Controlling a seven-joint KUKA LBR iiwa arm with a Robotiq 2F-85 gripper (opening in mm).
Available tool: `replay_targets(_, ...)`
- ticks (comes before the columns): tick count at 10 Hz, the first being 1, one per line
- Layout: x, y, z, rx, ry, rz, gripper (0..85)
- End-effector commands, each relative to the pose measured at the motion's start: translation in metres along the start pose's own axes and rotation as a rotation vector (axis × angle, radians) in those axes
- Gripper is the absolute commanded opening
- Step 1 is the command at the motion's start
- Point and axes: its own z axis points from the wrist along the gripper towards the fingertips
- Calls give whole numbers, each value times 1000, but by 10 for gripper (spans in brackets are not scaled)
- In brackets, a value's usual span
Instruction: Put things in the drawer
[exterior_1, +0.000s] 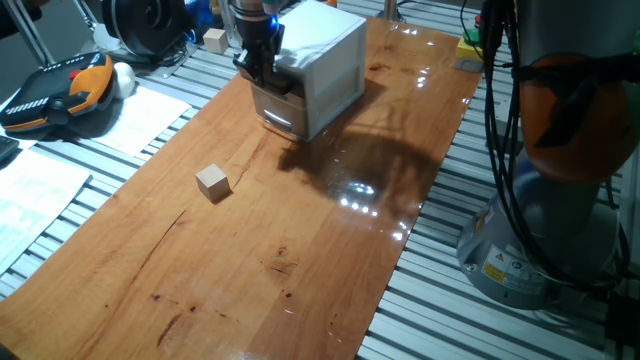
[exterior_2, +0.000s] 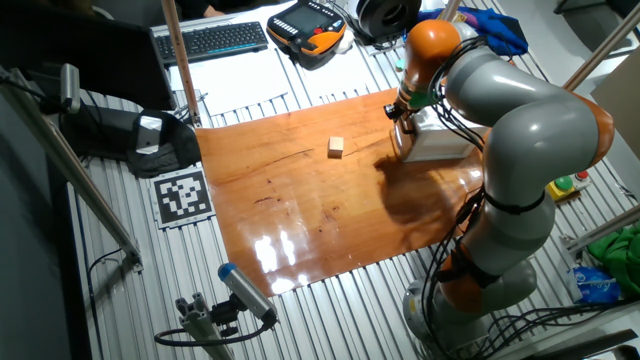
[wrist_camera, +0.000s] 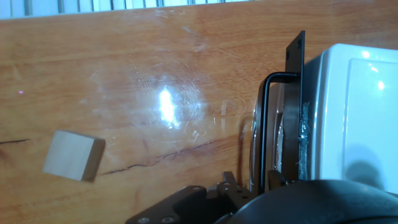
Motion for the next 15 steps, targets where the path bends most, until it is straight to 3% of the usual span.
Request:
replay_targets(1,0,0,0,4,0,3,340)
replay_targets(15,1,-8,16,14,-13,11,340)
